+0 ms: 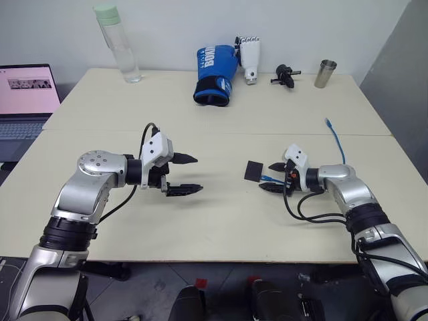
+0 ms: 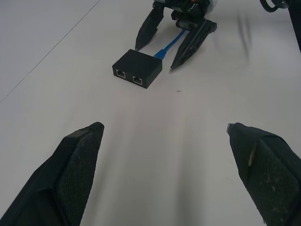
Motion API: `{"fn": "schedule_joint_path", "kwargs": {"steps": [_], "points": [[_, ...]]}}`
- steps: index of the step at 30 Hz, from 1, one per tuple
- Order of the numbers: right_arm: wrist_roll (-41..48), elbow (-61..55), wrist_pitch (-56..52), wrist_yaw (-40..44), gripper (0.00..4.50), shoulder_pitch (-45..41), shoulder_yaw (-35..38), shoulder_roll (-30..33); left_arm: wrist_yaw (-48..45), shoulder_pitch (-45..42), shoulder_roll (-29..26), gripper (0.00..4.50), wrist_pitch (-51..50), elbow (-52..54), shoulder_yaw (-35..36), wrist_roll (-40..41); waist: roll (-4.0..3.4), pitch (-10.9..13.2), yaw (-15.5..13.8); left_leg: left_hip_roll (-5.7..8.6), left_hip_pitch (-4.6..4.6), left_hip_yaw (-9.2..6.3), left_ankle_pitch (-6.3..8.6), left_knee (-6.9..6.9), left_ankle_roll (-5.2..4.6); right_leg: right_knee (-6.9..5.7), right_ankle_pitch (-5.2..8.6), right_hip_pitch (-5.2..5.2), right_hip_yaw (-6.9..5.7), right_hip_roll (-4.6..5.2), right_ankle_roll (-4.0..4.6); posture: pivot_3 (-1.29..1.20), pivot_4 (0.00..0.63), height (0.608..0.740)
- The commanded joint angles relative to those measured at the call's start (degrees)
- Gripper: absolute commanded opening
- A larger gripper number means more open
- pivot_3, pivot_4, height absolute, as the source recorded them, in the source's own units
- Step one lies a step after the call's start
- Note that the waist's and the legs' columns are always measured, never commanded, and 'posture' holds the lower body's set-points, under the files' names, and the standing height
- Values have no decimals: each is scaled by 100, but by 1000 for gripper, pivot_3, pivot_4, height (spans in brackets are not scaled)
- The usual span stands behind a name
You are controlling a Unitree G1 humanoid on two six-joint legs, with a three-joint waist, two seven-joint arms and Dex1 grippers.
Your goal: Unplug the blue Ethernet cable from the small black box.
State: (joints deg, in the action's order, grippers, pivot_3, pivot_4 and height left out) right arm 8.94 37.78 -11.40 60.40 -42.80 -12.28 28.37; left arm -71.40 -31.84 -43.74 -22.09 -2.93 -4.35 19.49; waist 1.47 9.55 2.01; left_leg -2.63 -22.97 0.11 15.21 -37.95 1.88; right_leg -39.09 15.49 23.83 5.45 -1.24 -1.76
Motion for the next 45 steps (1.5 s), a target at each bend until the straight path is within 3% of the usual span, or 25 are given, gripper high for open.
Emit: {"fn": "schedule_joint_path", "kwargs": {"steps": [1,21,28,32,38,45], "points": [[-100,333,220,202,4321,-174,106,-24,32,-14,-106,4494,-20,207,198,88,0,0,2,0,0,0,0,-1,0,0,0,0,0,0,0,0,150,740],[-370,438,653,771,108,-156,174,98,83,-2,-65,4500,-28,162,192,104,0,0,3,0,4,-2,0,0,0,-1,0,-5,-1,1,0,0,150,740],[-85,-1140,456,785,93,-86,474,461,232,-53,-125,4500,-563,241,437,380,-6,4,-4,0,1,-1,0,0,0,-3,0,-1,0,1,0,0,150,740],[-883,-1486,2075,193,93,-204,330,800,310,-272,-185,4500,-1230,232,730,776,-5,3,-3,-1,0,-4,0,0,0,-3,0,0,-5,1,0,0,150,740],[-2438,-294,4551,-1839,93,-549,38,918,663,-614,31,4500,-1776,600,914,1222,-5,4,-3,2,0,-2,0,-1,0,-1,0,-1,-3,3,-1,0,150,740],[-3792,46,5732,-3983,93,-847,-275,581,826,-608,327,4500,-1443,804,776,1142,-5,3,36,1,2,5,-3,1,5,-7,-1,4,6,7,1,0,150,740]]}}
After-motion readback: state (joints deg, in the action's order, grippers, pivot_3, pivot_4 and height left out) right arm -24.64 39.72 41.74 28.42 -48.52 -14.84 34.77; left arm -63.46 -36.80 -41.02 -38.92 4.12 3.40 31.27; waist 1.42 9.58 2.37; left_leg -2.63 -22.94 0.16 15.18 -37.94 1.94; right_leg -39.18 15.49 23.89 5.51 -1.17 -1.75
